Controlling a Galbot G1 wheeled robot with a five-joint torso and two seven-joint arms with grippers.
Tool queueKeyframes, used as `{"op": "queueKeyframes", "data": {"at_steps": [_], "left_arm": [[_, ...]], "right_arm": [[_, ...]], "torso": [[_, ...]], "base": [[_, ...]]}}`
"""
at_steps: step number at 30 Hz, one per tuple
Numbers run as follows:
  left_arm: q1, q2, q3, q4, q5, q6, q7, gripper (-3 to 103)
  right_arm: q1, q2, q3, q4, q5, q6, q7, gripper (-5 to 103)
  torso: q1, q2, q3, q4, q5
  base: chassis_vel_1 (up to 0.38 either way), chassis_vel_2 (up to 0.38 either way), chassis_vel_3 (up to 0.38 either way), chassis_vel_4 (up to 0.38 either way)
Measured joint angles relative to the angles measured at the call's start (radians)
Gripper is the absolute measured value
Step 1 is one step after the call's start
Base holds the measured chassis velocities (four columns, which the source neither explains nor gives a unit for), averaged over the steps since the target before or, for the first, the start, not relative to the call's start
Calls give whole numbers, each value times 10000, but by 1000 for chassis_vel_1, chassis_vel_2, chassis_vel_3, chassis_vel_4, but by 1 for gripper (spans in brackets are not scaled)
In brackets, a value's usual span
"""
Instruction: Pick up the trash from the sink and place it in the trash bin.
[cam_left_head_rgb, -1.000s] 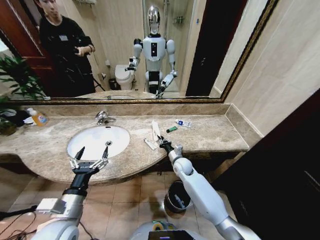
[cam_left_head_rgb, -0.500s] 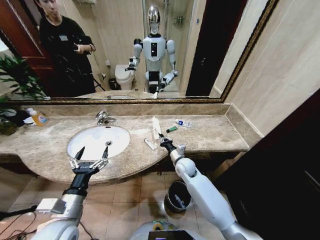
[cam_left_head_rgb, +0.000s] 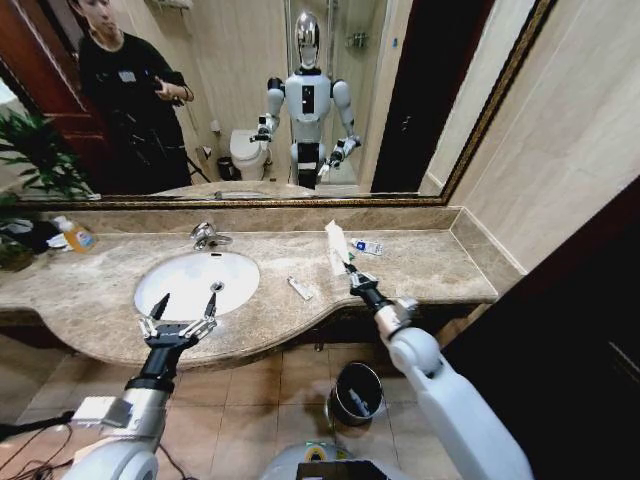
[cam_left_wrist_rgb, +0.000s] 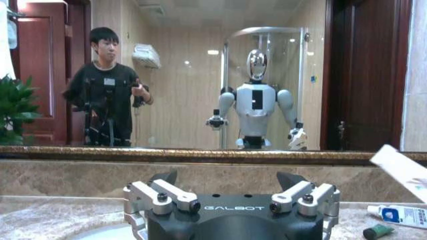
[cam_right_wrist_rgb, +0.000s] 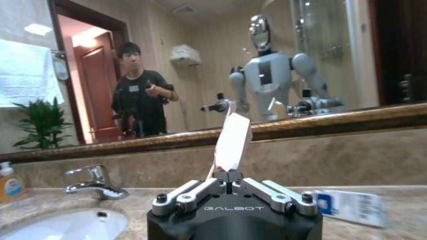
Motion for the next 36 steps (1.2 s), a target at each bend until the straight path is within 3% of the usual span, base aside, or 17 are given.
{"op": "queueKeyframes", "data": {"at_steps": [6,10,15,16,19,20,24,31,36], "left_arm": [[0,0,0,0,0,0,0,100],[0,0,0,0,0,0,0,100],[0,0,0,0,0,0,-1,100],[0,0,0,0,0,0,-1,100],[0,0,0,0,0,0,0,100],[0,0,0,0,0,0,0,100],[0,0,0,0,0,0,0,100],[0,0,0,0,0,0,0,100],[0,0,0,0,0,0,-1,100]], "right_arm": [[-1574,-29,1186,297,77,459,-230,0],[-2625,14,1848,355,164,1010,-889,0],[-4233,48,2973,-453,518,2479,-3195,0],[-4233,48,2973,-453,518,2479,-3195,0],[-4819,44,3542,-1560,1381,3409,-5467,0],[-4819,44,3542,-1560,1381,3409,-5467,0],[-4763,258,3761,-3147,1676,4174,-7300,0],[-4297,507,3671,-5164,949,4798,-7835,0],[-3462,842,3313,-6491,-188,4896,-7042,0]], "torso": [[0,0,0,0,3],[0,0,-1,0,2],[-1,0,0,0,3],[-1,0,0,0,3],[-1,0,-1,-1,0],[-1,0,-1,-1,0],[0,-2,0,0,2],[0,-2,0,-1,0],[0,-2,0,-1,-2]], "base": [[0,0,0,0],[0,0,0,0],[0,0,0,0],[0,0,0,0],[0,0,0,0],[0,0,0,0],[0,0,0,0],[0,0,0,0],[0,0,0,0]]}}
